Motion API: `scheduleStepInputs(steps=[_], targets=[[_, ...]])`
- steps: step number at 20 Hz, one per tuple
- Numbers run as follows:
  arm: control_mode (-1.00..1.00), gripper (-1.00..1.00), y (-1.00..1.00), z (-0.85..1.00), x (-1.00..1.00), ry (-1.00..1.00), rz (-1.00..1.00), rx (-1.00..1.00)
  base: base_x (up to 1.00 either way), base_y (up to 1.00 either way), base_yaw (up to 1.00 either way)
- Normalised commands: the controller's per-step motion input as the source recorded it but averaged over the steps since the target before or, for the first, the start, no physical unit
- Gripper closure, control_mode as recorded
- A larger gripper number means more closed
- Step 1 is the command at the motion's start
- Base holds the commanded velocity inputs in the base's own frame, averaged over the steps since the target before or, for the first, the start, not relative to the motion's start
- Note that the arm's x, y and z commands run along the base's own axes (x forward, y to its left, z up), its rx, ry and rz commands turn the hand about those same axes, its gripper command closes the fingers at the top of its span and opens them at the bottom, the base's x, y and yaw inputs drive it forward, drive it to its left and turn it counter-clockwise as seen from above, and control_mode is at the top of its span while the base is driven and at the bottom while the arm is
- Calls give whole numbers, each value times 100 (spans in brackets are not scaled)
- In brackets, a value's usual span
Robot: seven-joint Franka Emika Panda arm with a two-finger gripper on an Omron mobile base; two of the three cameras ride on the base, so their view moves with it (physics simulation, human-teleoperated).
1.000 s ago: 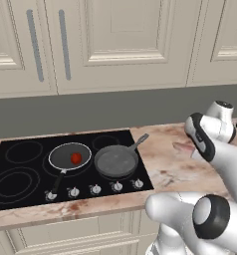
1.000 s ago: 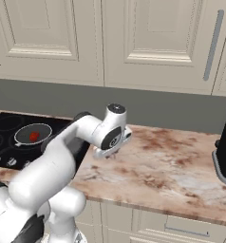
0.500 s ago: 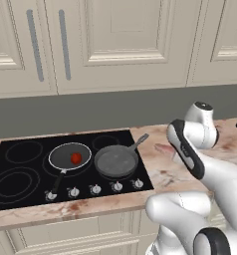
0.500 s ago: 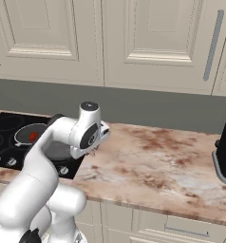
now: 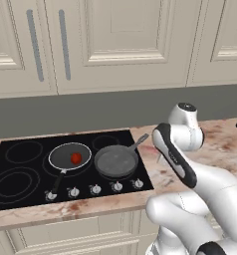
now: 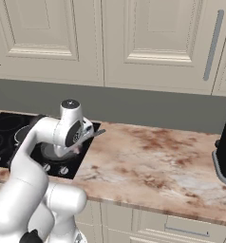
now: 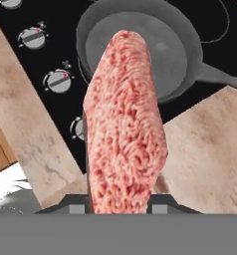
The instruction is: Place both pans onto different burners. Then place the bell pepper and the steak on different pans.
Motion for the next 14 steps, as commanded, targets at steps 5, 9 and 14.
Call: scheduleStepInputs(steps=[5, 9, 14], targets=[[-100, 100, 55, 1, 19, 0, 6, 0, 0, 0, 0], [-100, 100, 49, 0, 40, 0, 4, 0, 0, 0, 0], [-100, 100, 43, 0, 46, 0, 2, 0, 0, 0, 0]])
